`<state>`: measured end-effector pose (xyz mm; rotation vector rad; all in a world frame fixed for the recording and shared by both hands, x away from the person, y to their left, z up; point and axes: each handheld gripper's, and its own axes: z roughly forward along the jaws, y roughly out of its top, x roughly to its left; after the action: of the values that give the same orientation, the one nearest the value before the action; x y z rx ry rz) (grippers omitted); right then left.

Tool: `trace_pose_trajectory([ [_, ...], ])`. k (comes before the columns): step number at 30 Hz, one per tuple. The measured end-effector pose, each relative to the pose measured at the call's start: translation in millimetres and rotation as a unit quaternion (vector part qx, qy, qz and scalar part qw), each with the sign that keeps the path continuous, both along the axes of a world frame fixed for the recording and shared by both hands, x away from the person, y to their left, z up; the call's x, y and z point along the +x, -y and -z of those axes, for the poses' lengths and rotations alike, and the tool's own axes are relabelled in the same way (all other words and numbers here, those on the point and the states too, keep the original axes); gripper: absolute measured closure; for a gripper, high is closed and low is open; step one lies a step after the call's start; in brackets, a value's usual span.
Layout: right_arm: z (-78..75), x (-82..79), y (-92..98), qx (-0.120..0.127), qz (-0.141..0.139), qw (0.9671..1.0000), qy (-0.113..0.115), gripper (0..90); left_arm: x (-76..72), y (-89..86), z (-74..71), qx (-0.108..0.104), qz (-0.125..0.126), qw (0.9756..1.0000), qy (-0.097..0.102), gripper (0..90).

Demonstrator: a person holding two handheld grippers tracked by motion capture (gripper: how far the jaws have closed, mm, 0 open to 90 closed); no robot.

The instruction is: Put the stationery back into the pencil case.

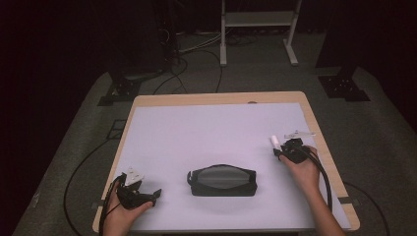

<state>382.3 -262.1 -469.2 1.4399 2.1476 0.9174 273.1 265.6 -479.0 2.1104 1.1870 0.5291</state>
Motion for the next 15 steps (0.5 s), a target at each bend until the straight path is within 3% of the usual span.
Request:
trace_pose_trajectory([
  [7, 1.3, -1.0, 2.2, -0.002, 0.000, 1.0000, -0.007, 67.7, 0.0, 0.0, 0.0, 0.000, 0.000, 1.0000, 0.000, 1.9],
  [15, 2.6, -2.9, 1.3, -0.018, -0.010, 0.9998, 0.005, 70.4, -0.1, 0.0, 0.1, 0.000, 0.000, 1.0000, 0.000, 1.9],
])
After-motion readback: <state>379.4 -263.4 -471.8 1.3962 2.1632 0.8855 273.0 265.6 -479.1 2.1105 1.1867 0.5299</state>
